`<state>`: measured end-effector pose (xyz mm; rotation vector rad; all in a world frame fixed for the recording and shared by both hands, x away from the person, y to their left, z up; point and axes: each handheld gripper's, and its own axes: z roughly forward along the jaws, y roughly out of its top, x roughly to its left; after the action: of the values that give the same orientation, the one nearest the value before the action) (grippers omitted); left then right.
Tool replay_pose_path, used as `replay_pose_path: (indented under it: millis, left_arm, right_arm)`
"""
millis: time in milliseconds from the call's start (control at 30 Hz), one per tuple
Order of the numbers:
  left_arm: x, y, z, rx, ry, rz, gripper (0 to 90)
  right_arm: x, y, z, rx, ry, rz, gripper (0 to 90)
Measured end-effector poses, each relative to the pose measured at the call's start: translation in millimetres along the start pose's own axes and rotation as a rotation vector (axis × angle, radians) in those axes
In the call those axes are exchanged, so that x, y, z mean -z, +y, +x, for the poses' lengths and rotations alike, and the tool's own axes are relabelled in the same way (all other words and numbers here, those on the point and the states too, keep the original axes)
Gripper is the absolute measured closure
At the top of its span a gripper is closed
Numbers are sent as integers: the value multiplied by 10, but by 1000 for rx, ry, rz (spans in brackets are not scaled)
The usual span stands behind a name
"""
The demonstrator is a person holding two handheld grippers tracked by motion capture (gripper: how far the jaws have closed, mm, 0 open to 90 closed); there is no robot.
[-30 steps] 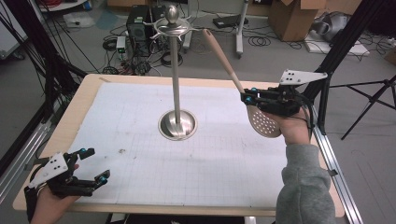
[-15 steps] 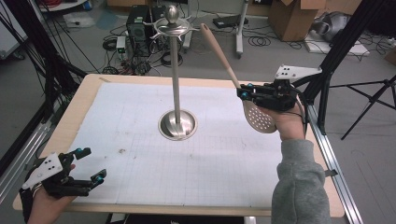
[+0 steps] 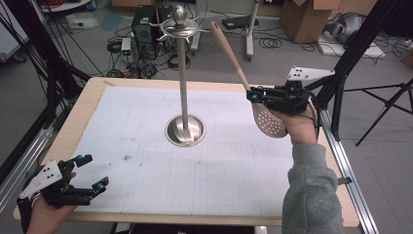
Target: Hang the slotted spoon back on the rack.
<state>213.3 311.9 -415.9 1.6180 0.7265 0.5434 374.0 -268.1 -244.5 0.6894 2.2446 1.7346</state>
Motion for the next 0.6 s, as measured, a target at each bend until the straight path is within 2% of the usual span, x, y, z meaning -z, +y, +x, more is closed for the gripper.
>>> replay_pose_path:
  millis: [600]
  left_arm:
    - [-6, -11, 2, -2, 0, 9, 37]
  right_arm:
    - [-57, -12, 0, -5, 23, 25, 783]
